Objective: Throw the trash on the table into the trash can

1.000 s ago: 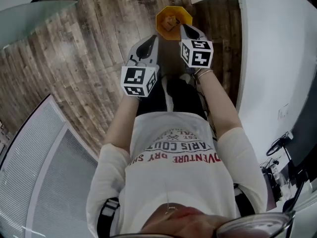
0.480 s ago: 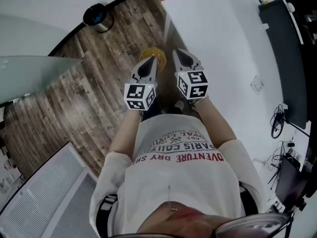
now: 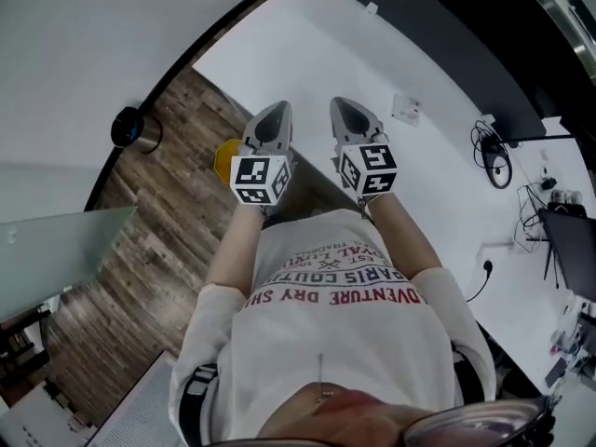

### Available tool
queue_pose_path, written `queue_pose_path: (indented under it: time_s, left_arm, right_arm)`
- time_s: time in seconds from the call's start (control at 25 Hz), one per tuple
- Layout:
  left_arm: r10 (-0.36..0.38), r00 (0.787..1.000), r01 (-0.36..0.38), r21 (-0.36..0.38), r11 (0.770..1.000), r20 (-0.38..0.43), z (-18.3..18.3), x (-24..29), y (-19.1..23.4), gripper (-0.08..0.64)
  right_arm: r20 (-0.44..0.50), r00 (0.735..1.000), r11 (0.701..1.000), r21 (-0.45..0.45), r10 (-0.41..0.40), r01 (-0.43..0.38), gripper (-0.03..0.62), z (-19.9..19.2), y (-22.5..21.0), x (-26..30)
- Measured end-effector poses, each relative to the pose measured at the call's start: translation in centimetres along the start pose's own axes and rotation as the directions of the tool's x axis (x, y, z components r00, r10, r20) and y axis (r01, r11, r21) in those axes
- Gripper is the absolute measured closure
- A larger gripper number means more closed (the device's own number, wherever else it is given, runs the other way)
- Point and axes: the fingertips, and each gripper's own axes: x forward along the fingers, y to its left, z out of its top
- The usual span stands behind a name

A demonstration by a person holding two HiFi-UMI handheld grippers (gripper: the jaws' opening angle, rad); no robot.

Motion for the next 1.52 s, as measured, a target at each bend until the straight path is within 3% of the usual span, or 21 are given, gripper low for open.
queue_pose_path:
  time_s: [0.16,0.28,0.52,0.8,0.88,1.08,1.2,1.36,1.52]
  left_arm:
    - [-0.148,0.989,0.148,0.019,0.989,-0.022,-0.6,4.5,-7.5,0.537]
    - [-0.280,0.959,0.282,0.046,0.958,-0.052,-1.0,7.2,-12.8,0.537]
    - [-0.508,0.855,0.514,0.046,0.856,-0.104,-1.9,12.0,-19.9,0.537]
    - [-0.657,0.731,0.676,0.060,0.735,-0.184,-2.6,15.6,-24.0,0.537]
    - [-0.686,0.701,0.705,0.044,0.708,-0.195,-2.9,16.2,-24.5,0.538]
    - [-0.701,0.686,0.718,0.028,0.695,-0.195,-3.0,17.6,-24.1,0.538]
    - [-0.703,0.682,0.719,0.011,0.695,-0.202,-3.3,18.3,-23.2,0.538]
    - [-0.685,0.688,0.709,0.021,0.704,-0.239,-4.4,19.4,-21.6,0.538]
    - [-0.670,0.697,0.691,-0.011,0.722,-0.255,-5.1,20.6,-19.9,0.537]
  right_arm:
    - [0.015,0.984,0.983,0.042,-0.180,0.179,0.566,-0.3,-8.3,-6.1]
    - [0.019,0.948,0.946,0.075,-0.319,0.317,0.566,-0.8,-13.4,-10.2]
    - [0.000,0.817,0.807,0.151,-0.577,0.570,0.566,-2.3,-20.4,-16.6]
    - [-0.017,0.671,0.652,0.220,-0.741,0.726,0.566,-2.9,-23.7,-20.2]
    - [-0.027,0.644,0.622,0.229,-0.765,0.749,0.566,-3.3,-23.7,-20.4]
    - [-0.054,0.616,0.591,0.230,-0.786,0.773,0.566,-3.9,-24.0,-19.8]
    - [-0.081,0.617,0.586,0.236,-0.783,0.775,0.566,-4.3,-24.5,-18.6]
    - [-0.129,0.647,0.612,0.229,-0.752,0.757,0.565,-5.3,-24.9,-16.1]
    - [-0.198,0.704,0.671,0.215,-0.682,0.710,0.565,-6.6,-25.7,-12.6]
